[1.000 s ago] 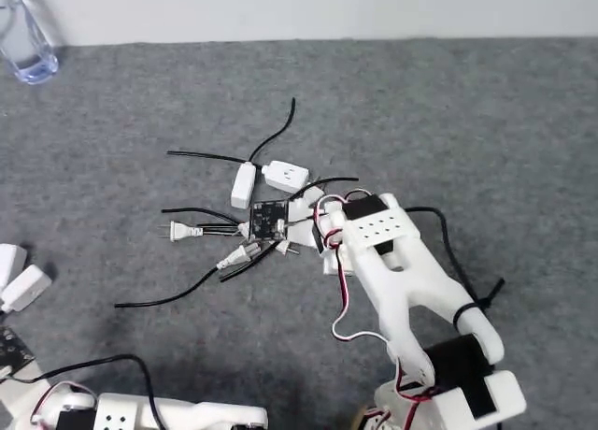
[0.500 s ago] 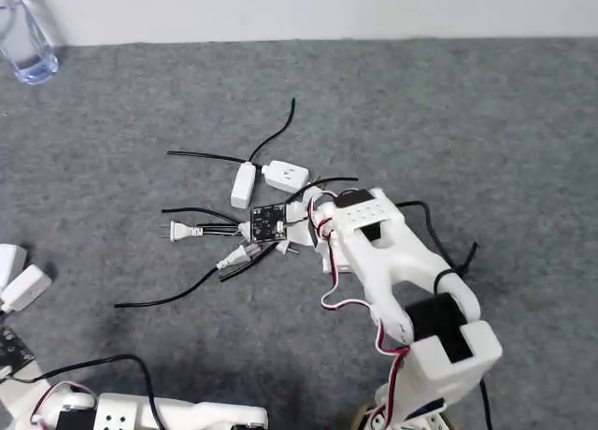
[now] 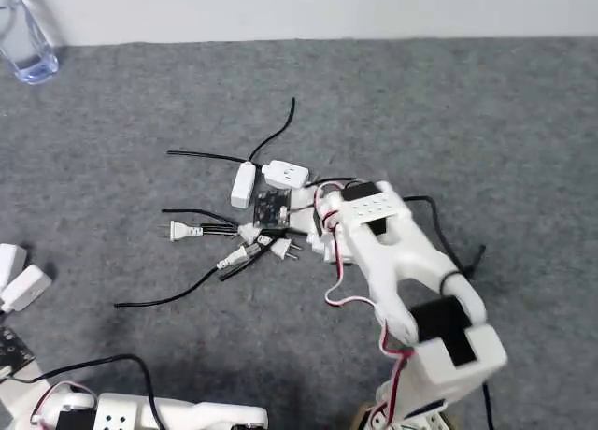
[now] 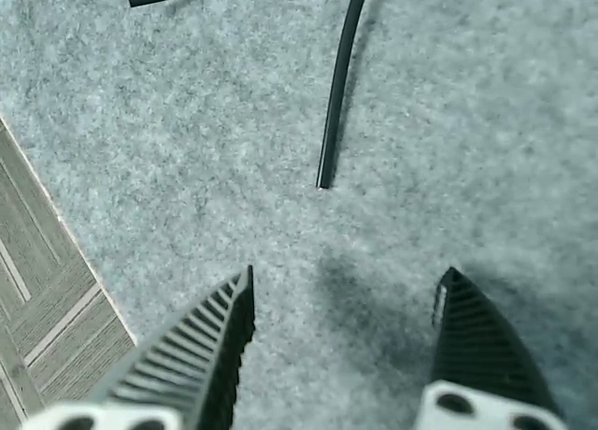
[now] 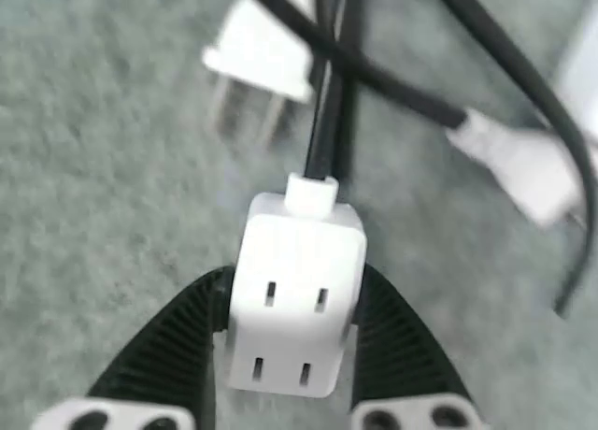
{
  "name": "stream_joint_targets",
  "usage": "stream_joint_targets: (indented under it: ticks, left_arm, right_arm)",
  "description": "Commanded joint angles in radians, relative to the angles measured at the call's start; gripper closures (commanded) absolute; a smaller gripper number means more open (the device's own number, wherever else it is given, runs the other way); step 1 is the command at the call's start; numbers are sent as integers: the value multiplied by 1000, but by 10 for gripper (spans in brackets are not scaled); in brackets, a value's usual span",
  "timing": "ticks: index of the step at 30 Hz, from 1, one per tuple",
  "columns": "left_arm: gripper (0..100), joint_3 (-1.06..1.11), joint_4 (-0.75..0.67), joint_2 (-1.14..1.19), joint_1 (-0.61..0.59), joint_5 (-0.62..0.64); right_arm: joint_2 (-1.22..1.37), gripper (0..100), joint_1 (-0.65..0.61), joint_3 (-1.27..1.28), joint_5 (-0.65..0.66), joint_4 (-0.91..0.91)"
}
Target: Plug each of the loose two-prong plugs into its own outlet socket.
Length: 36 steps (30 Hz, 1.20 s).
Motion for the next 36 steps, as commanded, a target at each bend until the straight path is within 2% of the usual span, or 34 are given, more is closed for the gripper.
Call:
stream_joint_targets:
  ticks: [1, 7, 13, 18, 23, 26, 30, 36]
  left_arm:
    - [706, -13, 6, -6, -3, -6]
    - [706, -13, 6, -6, -3, -6]
    - [706, -13, 6, -6, -3, -6]
    - [706, -13, 6, -6, -3, -6]
    - [706, -13, 6, -6, -3, -6]
    - [706, -13, 6, -6, -5, -6]
    - [706, -13, 5, -6, -54, -8]
    - [706, -13, -15, -6, -80, -8]
  right_arm:
    - [-208, 991, 47, -37, -18, 82]
    - [-506, 991, 108, -37, 11, 223]
    - [-774, 991, 104, -37, 29, 318]
    - [-977, 991, 47, -31, 28, 328]
    - [-1135, 991, -96, 29, 28, 320]
    - [-1193, 991, -196, 74, 25, 252]
    - [-1196, 991, -275, 89, -77, 45]
    - [-1006, 991, -404, 89, -146, -234]
